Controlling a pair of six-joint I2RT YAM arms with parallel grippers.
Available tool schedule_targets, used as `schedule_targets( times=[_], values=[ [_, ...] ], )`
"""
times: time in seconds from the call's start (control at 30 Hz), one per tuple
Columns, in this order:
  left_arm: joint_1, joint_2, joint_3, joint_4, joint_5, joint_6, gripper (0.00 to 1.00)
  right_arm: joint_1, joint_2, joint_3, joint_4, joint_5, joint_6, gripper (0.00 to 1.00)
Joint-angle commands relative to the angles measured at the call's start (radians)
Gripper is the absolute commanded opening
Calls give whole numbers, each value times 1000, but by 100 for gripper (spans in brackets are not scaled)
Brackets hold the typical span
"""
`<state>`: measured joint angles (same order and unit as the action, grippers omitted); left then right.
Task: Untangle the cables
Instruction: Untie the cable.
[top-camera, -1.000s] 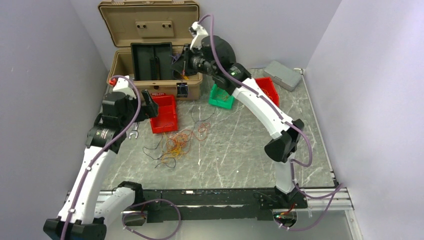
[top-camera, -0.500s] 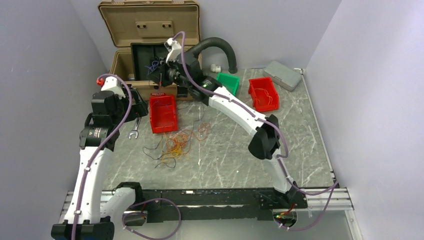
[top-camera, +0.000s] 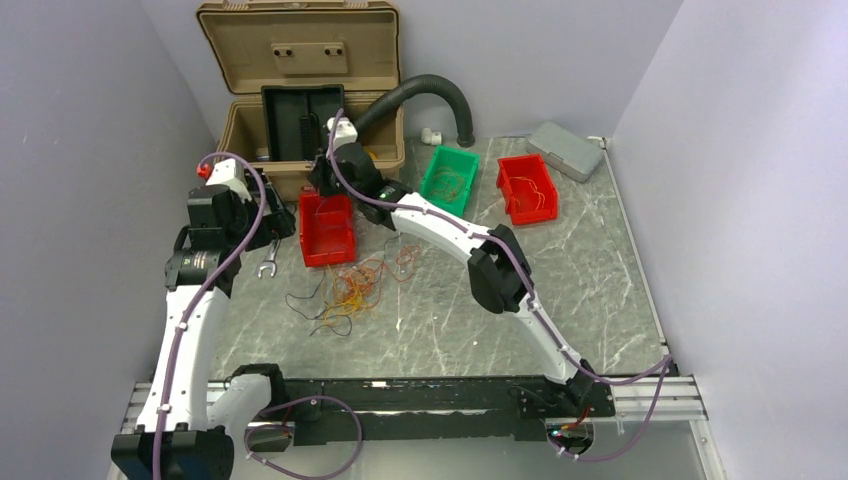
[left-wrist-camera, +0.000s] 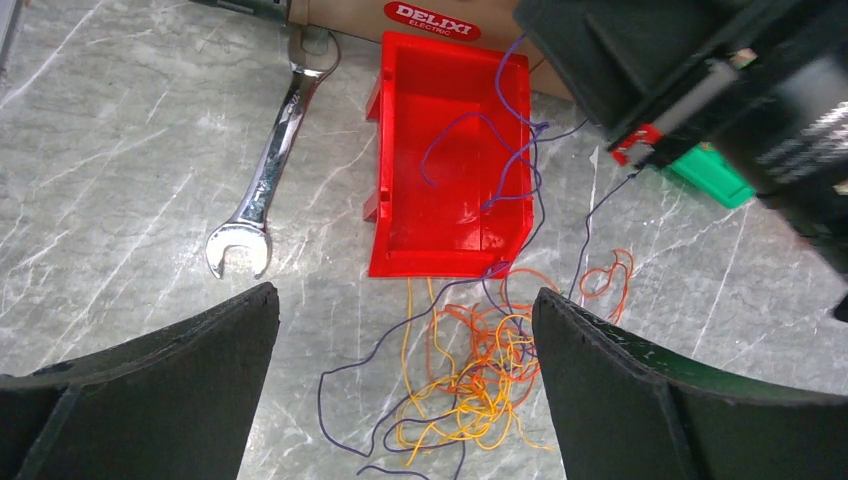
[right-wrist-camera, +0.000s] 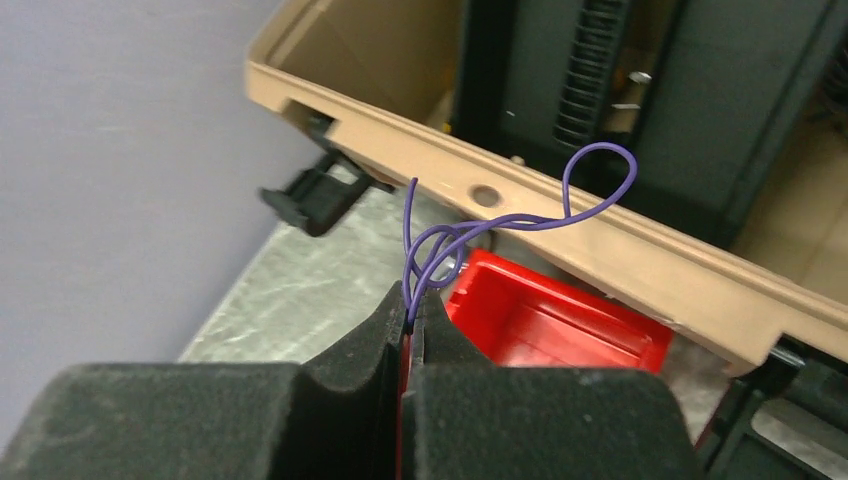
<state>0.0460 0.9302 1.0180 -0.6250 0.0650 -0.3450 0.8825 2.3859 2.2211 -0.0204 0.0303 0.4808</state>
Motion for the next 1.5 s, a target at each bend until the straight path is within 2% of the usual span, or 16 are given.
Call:
schedule_targets(
  times=[0.0,0.03,0.1,0.13,0.2,0.4,0.5,0.6,0.73,0.87,1.1,1.23,1.47],
  values=[
    [6,17,0,49,27,-4,99,6,51,0,37,115,-75,0],
    [7,25,2,50,32,-5,99,7,61,-1,31,115,-93,1],
    [7,43,5,47,40,-8,99,13,69,0,24,108,-132,27],
    [7,51,7,44,42,-9,99,16,66,1,-10,100,-146,36],
    [8,67,10,44,45,-9,99,16,45,-1,-32,80,-150,48],
    [7,133,31,35,79,-15,99,13,-110,-51,-108,26,-170,74],
    [7,175,42,41,98,-24,99,2,-216,-118,-164,12,-167,75],
    [6,211,41,66,132,-46,98,-30,-338,-281,-158,-21,-121,75],
    [-11,252,23,122,171,-94,95,-93,-512,-588,-40,-61,-10,75],
    [-88,298,21,154,77,-124,98,-158,-617,-818,45,-56,29,75],
    [-93,365,-20,235,-39,-195,98,-213,-585,-898,-19,40,12,74],
    [-94,405,-29,271,-61,-193,94,-223,-507,-863,-21,53,20,71],
    [-95,458,-65,341,-40,-200,90,-246,-385,-830,72,110,74,67]
  ],
)
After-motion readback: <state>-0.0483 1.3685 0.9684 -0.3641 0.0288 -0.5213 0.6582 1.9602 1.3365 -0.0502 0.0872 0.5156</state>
